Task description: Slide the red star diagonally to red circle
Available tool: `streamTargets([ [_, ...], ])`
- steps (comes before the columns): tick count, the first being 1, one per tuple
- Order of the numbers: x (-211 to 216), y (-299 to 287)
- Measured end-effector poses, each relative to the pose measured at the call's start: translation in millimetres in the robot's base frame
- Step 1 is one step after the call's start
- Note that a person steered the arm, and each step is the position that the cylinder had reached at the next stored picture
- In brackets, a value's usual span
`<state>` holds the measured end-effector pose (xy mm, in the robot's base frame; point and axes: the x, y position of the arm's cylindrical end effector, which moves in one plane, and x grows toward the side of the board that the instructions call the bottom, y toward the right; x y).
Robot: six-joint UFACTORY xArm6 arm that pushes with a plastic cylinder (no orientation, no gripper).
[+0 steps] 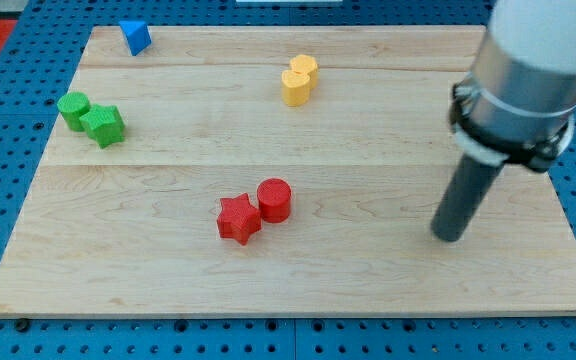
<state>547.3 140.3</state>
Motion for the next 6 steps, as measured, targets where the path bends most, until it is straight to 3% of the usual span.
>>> streamTargets([
  [2,30,-162],
  [6,-79,-252],
])
